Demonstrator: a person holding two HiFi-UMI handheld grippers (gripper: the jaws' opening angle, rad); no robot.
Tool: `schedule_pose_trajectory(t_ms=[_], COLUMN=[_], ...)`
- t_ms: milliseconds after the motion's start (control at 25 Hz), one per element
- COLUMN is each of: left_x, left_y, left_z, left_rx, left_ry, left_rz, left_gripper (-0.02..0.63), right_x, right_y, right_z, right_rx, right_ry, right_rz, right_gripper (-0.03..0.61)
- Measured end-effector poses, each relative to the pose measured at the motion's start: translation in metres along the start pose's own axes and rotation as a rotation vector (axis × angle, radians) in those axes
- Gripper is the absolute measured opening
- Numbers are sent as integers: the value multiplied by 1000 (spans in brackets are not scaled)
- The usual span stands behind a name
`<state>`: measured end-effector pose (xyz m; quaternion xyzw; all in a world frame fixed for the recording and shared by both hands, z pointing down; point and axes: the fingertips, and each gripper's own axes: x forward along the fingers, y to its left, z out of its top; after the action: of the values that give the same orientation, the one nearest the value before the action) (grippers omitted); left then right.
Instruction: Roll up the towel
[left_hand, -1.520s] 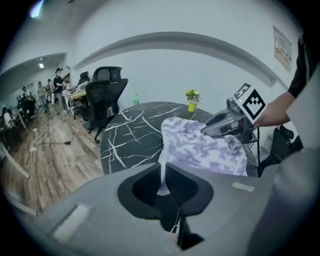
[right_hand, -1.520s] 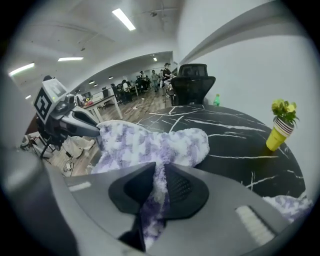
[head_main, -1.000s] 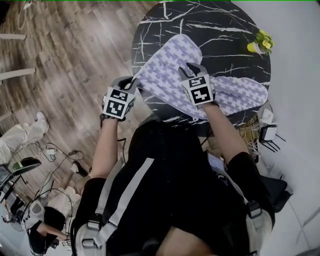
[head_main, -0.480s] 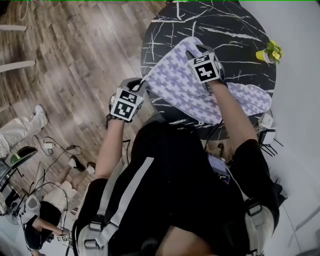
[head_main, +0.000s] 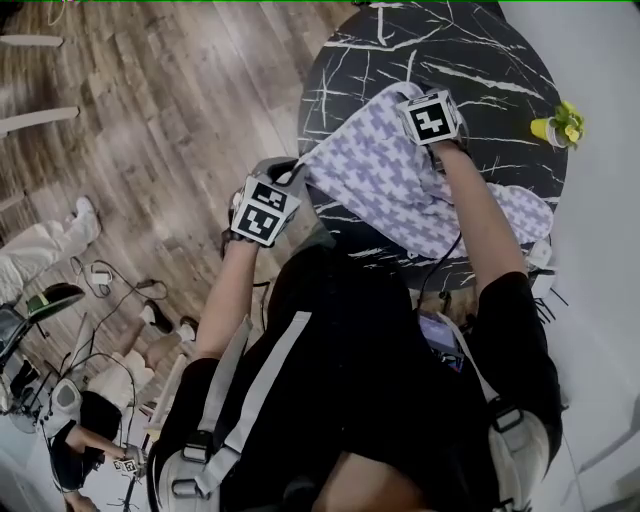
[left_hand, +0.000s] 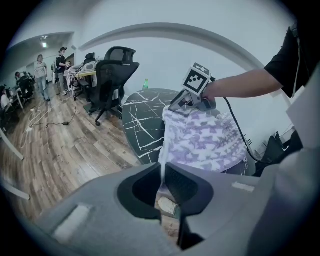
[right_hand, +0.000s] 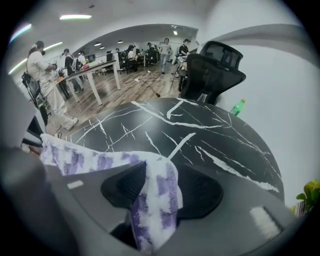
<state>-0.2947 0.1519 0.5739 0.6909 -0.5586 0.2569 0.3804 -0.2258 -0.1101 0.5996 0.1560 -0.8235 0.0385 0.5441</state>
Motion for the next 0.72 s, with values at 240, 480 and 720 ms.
schedule_pose_trajectory(t_ms=[240,480,720], left_x=[6,8,8], left_y=[8,15,27], left_z=[-2,7,10], left_rx=[-23,-46,-70], left_ry=[7,-3,-8], left_rz=[-11,-19,-3], left_gripper=[38,38,38], right_x=[1,1,1], right_y=[4,-4,3], right_z=[8,47,104], right_rx=[19,-44,-87], right_ry=[-37,-149,-222], right_rz=[76,31,30], right_gripper=[49,44,46])
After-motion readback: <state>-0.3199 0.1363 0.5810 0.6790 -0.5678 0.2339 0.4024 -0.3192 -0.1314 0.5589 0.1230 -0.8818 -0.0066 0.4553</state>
